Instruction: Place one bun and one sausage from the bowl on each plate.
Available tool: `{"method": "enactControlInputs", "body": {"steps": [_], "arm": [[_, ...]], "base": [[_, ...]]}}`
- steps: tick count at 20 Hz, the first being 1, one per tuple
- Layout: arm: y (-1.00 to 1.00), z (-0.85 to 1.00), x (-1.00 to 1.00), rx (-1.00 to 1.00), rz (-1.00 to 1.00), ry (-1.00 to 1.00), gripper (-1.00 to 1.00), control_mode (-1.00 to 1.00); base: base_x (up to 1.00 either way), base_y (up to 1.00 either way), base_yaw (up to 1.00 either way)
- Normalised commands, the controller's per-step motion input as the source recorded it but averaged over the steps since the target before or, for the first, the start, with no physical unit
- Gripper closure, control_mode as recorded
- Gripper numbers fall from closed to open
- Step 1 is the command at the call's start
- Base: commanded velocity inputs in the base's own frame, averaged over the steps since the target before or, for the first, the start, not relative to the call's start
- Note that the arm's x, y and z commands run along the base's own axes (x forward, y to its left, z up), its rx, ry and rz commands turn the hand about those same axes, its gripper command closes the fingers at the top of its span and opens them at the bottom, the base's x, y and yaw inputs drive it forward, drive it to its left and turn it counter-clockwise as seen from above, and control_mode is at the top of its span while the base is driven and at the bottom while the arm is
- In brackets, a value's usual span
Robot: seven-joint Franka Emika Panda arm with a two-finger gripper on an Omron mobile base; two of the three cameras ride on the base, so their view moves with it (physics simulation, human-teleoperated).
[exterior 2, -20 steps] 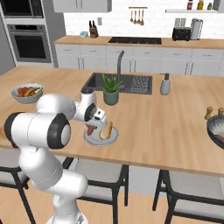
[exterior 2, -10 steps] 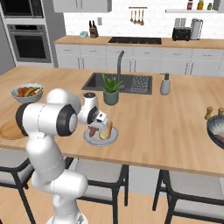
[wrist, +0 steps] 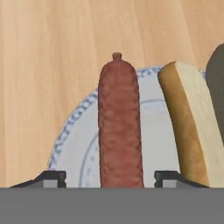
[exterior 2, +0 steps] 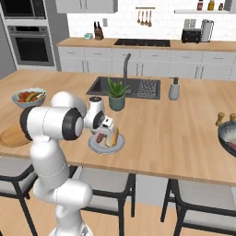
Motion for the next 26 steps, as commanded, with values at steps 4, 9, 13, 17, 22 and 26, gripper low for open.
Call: {"method": "enactControlInputs", "body": {"steps": [4,9,13,17,22,26], "arm": [[0.00,0.23,-0.54,0.00,0.00,-0.03,-1.00,-1.00],[0.00,0.67,-0.69,0.00,0.00,-0.06,-1.00,-1.00],[0.00,0.77,-0.44,-0.02,0.00,-0.01,-1.00,-1.00],[0.00,0.69,-0.04,0.00,0.00,0.00,-1.00,-1.00],[0.00,0.59,-0.18,0.00,0.00,0.01,-1.00,-1.00],[-0.02,0.34,-0.70,-0.03,0.02,0.00,-1.00,-1.00]], "base": [[0.00,0.00,0.00],[0.00,0.00,0.00],[0.00,0.00,0.00],[0.00,0.00,0.00],[0.00,0.00,0.00],[0.00,0.00,0.00]]}}
